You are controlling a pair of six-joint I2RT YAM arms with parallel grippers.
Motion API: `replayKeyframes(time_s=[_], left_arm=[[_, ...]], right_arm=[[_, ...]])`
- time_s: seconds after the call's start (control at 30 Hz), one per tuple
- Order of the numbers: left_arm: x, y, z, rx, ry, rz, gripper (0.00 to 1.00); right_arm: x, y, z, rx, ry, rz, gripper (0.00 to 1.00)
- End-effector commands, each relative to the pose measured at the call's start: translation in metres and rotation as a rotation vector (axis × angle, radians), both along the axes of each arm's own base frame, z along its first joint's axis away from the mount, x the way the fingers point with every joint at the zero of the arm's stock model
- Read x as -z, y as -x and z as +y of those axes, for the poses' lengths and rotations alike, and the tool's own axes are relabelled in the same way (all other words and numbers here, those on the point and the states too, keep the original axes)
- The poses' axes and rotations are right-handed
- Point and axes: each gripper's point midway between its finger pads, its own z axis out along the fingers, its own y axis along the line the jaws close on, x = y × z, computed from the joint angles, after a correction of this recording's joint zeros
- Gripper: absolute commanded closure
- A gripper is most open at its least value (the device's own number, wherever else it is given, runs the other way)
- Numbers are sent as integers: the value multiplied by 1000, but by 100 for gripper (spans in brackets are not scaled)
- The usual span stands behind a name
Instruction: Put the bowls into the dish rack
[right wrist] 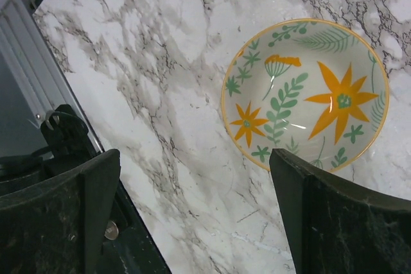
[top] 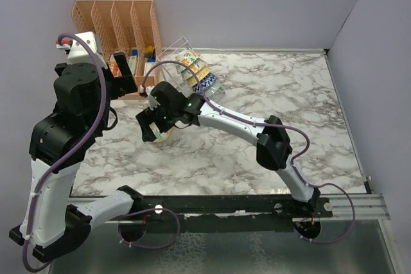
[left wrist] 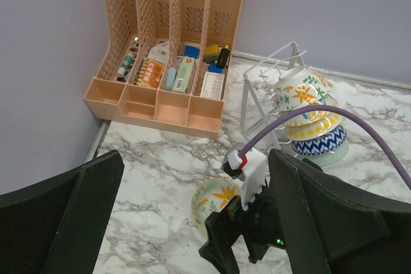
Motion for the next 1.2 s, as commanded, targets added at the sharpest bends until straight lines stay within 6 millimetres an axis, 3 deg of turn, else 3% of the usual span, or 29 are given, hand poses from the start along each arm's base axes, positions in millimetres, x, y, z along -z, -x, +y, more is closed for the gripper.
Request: replayKeyframes(time_s=[0.0, 0.27, 0.4, 0.63, 0.77, 0.93, 1.1, 1.17], left_arm=[[-3, 7, 8, -25, 11, -16, 1], [1, 2, 2, -8, 11, -11, 1], [0, 2, 2, -7, 2, -9, 1], [4, 1, 1, -6, -8, 3, 1], [6, 0, 2, -7, -19, 11, 1], [8, 0, 4, -16, -31, 17, 1], [9, 1, 6, -25, -40, 18, 1], [9, 1, 6, -25, -39, 15, 1]], right_arm=[[-5, 3, 3, -72, -19, -24, 1], [15, 20, 19, -133, 9, -17, 1], [24, 18, 23, -126, 15, -14, 2], [61, 18, 24, -158, 126, -91, 6], [72, 10, 24, -143, 168, -162, 20], [85, -4, 16, -138, 233, -237, 29], [91, -11, 8, -142, 279, -284, 58], [91, -10, 6, -145, 280, -286, 62]])
